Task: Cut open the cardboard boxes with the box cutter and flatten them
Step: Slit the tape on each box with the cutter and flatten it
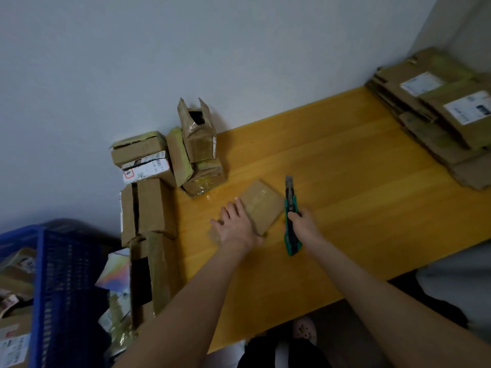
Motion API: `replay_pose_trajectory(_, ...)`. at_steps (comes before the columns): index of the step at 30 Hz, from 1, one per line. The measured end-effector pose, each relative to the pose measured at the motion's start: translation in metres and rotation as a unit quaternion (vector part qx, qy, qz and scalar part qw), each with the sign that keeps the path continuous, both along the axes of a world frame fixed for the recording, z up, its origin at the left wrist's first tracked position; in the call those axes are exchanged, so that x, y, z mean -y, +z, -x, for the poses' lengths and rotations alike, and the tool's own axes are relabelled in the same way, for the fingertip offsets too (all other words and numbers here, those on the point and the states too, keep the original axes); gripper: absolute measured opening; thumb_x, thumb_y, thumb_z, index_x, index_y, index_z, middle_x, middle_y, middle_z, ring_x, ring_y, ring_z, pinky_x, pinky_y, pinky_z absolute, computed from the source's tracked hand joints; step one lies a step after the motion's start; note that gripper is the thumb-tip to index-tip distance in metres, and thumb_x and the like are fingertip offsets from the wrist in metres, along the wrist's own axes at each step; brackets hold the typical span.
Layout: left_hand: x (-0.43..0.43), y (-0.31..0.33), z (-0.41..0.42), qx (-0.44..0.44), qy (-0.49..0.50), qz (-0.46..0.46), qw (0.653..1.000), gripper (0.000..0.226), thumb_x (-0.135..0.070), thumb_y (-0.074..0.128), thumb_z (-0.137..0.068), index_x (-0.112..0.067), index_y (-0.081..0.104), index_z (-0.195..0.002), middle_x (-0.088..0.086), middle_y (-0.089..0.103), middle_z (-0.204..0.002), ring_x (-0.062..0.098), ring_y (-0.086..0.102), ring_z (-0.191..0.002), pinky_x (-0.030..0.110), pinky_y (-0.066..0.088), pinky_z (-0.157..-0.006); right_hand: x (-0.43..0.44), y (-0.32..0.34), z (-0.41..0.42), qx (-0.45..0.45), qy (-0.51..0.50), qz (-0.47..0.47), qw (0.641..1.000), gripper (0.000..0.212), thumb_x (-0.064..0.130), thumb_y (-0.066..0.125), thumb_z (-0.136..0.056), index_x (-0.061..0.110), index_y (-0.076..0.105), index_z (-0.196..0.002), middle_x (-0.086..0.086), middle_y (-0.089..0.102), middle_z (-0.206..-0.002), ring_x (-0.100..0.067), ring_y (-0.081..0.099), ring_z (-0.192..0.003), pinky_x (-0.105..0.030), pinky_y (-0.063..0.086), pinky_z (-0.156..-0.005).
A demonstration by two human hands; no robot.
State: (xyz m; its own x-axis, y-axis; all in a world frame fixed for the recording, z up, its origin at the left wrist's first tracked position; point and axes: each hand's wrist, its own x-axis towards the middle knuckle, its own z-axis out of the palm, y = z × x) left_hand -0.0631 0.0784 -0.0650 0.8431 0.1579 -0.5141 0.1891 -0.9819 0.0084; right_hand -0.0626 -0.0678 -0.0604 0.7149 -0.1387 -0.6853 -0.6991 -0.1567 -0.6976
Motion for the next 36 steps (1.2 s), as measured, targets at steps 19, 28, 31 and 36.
replay_pose_trajectory(19,-0.013,0.009,-0.012,-0.001,-0.145,0.004,0.989,0.129,-0.050,0.082,-0.068,-0.013,-0.005,-0.155,0.006,0.004,-0.162,0.030,0.005,-0.149,0.046,0.013,-0.120,0.055,0.038,0.018,0.112,0.350,0.396,0.841,0.040,0.038,0.051,-0.092,0.029,0.050,-0.131,0.001,0.065,-0.095,-0.017,0.057,-0.070,-0.027,0.048,-0.056)
replay_pose_trajectory(28,-0.013,0.008,-0.012,0.002,-0.126,0.017,0.992,0.129,-0.045,0.084,-0.067,-0.015,-0.006,-0.155,0.005,0.003,-0.162,0.029,0.004,-0.149,0.045,0.011,-0.121,0.057,0.030,0.011,0.125,0.383,0.369,0.838,0.046,0.038,0.052,-0.093,0.031,0.044,-0.138,0.000,0.063,-0.099,-0.018,0.057,-0.072,-0.024,0.043,-0.049)
replay_pose_trajectory(31,-0.012,0.008,-0.012,0.003,-0.115,0.026,0.993,0.129,-0.043,0.084,-0.067,-0.015,-0.005,-0.155,0.004,0.004,-0.162,0.029,0.003,-0.149,0.045,0.010,-0.122,0.059,0.026,0.009,0.130,0.390,0.332,0.849,0.048,0.042,0.057,-0.092,0.030,0.047,-0.138,0.000,0.066,-0.107,-0.018,0.062,-0.081,-0.026,0.049,-0.054)
replay_pose_trajectory(36,-0.012,0.007,-0.013,-0.002,-0.106,0.038,0.994,0.128,-0.041,0.085,-0.067,-0.015,-0.004,-0.155,0.003,0.002,-0.162,0.029,0.001,-0.149,0.045,0.009,-0.122,0.066,0.024,0.004,0.123,0.372,0.268,0.880,0.047,0.037,0.062,-0.091,0.035,0.052,-0.136,0.002,0.070,-0.107,-0.017,0.066,-0.086,-0.032,0.057,-0.067)
